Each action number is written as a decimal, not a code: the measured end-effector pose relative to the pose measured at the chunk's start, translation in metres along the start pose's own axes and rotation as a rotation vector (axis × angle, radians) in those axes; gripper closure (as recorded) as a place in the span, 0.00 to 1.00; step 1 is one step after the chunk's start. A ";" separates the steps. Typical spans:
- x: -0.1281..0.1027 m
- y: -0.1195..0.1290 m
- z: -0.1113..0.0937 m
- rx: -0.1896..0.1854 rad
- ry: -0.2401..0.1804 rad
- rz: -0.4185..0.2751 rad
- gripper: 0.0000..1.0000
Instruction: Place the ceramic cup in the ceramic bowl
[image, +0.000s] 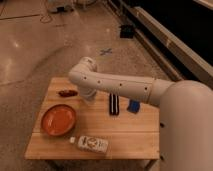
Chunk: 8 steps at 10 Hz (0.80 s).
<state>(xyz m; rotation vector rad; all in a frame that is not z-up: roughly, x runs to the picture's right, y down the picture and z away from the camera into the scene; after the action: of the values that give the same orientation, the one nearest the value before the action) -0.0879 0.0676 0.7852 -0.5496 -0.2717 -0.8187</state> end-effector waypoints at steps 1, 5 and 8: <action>0.000 -0.006 -0.007 0.006 -0.008 0.001 0.76; 0.005 -0.009 -0.012 -0.006 0.000 -0.019 0.63; 0.030 -0.020 -0.003 0.003 -0.026 -0.016 0.31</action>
<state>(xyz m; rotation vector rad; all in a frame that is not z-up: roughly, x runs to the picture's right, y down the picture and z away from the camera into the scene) -0.0834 0.0367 0.8028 -0.5565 -0.3017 -0.8272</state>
